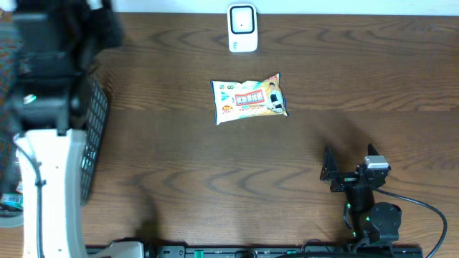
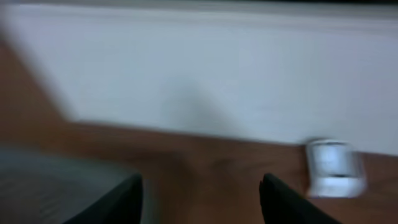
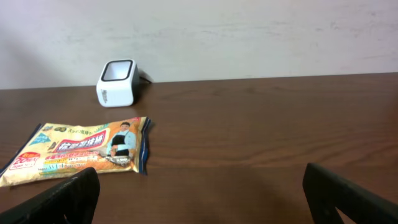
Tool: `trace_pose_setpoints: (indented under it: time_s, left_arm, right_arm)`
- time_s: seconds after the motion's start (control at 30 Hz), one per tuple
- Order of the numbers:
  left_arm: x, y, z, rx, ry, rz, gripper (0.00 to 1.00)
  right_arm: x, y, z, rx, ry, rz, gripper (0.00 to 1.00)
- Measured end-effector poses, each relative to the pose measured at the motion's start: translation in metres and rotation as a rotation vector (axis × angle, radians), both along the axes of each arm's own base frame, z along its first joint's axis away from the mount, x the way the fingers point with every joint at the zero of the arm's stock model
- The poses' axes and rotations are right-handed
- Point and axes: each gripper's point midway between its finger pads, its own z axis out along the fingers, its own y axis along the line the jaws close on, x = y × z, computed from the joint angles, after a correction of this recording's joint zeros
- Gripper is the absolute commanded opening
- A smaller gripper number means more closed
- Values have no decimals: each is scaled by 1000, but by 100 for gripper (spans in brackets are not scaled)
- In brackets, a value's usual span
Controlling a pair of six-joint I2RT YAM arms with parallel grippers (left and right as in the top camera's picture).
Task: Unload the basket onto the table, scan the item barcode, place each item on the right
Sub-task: 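Reach the left gripper into the basket and grasp the green packet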
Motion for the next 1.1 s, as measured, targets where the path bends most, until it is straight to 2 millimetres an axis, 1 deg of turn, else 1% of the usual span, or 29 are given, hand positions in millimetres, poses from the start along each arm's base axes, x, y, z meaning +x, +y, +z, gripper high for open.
trace_pose_setpoints:
  time_s: [0.07, 0.13, 0.2, 0.27, 0.37, 0.43, 0.5, 0.57, 0.63, 0.67, 0.9, 1.1]
  left_arm:
    - [-16, 41, -9, 58, 62, 132, 62]
    - [-37, 86, -26, 102, 158, 280, 63]
    - [-58, 126, -44, 120, 250, 411, 63]
    - [-79, 156, -61, 114, 321, 513, 63]
    - [-112, 193, -94, 76, 433, 653, 65]
    - [-124, 204, -111, 48, 480, 700, 70]
    - [-136, 211, -134, 5, 536, 727, 75]
    - [-145, 210, -155, -49, 589, 719, 75]
    - [-149, 203, -174, -105, 633, 689, 75]
    - [-149, 200, -184, -134, 645, 672, 75]
    - [-140, 191, -224, -258, 715, 593, 76]
    - [-139, 190, -275, -398, 842, 582, 76]
  right_arm:
    - [0, 0, 0, 0, 0, 0, 99]
    - [0, 0, 0, 0, 0, 0, 99]
    - [0, 0, 0, 0, 0, 0, 99]
    - [0, 0, 0, 0, 0, 0, 99]
    - [0, 0, 0, 0, 0, 0, 99]
    - [0, 0, 0, 0, 0, 0, 99]
    - [0, 0, 0, 0, 0, 0, 99]
    - [0, 0, 0, 0, 0, 0, 99]
    - [0, 0, 0, 0, 0, 0, 99]
    - [0, 0, 0, 0, 0, 0, 99]
    - [0, 0, 0, 0, 0, 0, 99]
    - [0, 0, 0, 0, 0, 0, 99]
